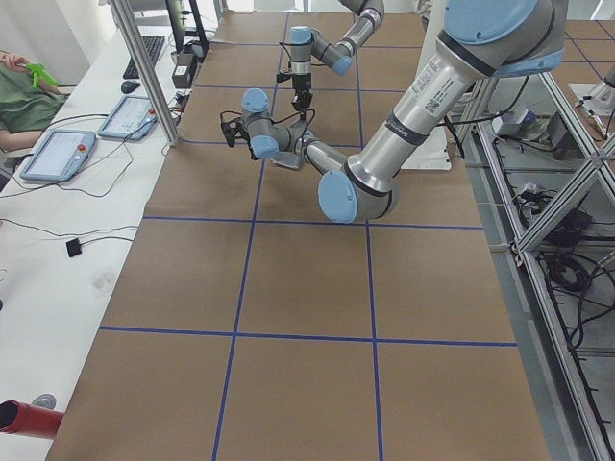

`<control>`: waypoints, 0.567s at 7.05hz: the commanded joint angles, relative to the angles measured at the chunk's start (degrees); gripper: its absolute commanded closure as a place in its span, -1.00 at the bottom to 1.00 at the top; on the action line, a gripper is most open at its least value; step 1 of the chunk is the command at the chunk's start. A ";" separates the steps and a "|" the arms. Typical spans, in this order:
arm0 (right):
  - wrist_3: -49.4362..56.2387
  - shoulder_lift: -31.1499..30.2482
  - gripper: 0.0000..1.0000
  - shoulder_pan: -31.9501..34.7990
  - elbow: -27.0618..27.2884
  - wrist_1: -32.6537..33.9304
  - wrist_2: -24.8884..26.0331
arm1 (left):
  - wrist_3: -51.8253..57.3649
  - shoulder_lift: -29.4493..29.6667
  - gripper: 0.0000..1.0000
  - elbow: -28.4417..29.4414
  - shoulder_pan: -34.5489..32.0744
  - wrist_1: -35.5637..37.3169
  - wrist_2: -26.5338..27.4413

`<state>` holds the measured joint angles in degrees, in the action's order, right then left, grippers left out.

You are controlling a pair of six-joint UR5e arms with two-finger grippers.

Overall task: Fold towel twice with both arms
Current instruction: 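Drag the strip end with the right gripper toward the robot, rotating it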

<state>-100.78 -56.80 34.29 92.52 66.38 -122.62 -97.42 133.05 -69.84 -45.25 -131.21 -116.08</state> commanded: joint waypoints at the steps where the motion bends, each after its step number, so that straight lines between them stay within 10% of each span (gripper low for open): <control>1: -0.03 0.45 1.00 -7.18 3.28 -0.20 0.18 | 0.03 -1.03 -0.98 -0.03 -0.11 -0.18 0.06; 4: 0.14 6.41 1.00 -13.72 -0.30 -0.38 5.96 | 0.03 -4.20 -0.98 -0.21 -0.11 -4.84 0.06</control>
<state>-100.77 -53.06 22.48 94.17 66.03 -119.40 -97.38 129.71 -70.02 -45.35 -134.89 -116.02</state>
